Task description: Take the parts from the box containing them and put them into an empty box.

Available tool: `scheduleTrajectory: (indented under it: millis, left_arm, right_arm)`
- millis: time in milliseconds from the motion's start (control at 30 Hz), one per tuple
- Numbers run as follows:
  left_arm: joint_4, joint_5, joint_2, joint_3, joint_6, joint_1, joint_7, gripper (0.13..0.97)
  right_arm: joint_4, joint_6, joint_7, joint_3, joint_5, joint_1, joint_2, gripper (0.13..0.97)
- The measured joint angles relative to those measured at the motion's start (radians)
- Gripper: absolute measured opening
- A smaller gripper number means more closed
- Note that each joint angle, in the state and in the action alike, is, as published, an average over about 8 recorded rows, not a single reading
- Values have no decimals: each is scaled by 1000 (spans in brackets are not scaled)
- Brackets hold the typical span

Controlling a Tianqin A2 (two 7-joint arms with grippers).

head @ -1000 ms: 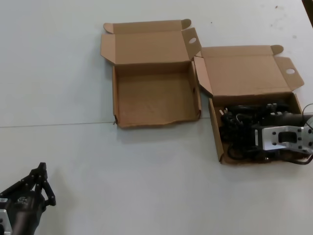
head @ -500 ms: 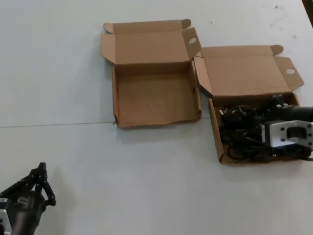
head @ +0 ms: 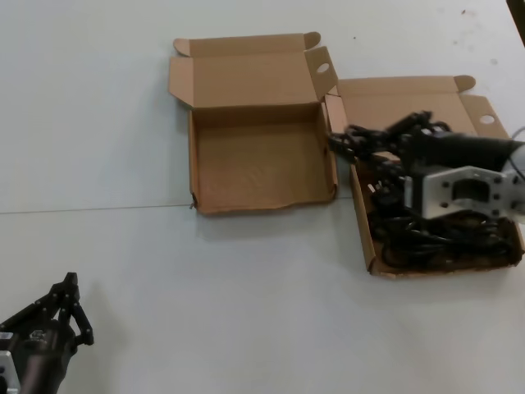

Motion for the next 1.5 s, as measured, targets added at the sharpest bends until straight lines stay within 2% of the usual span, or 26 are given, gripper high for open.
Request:
scheduleTrajectory:
  millis: [200, 567, 933, 1367, 1500]
  left_arm:
    - [0, 0, 0, 0, 0, 0, 0, 156]
    - [0, 0, 0, 0, 0, 0, 0, 156]
    - [0, 0, 0, 0, 0, 0, 0, 156]
    - [0, 0, 0, 0, 0, 0, 0, 156]
    - [0, 0, 0, 0, 0, 0, 0, 156]
  right_arm:
    - [-80, 90, 0, -56, 78, 25, -9, 206]
    - [-349, 308, 0, -205, 285, 102, 2, 205]
    - [-581, 452, 0, -350, 472, 212, 4, 205]
    - [-726, 614, 0, -511, 671, 283, 5, 232]
    - [-746, 654, 0, -551, 720, 292, 13, 279]
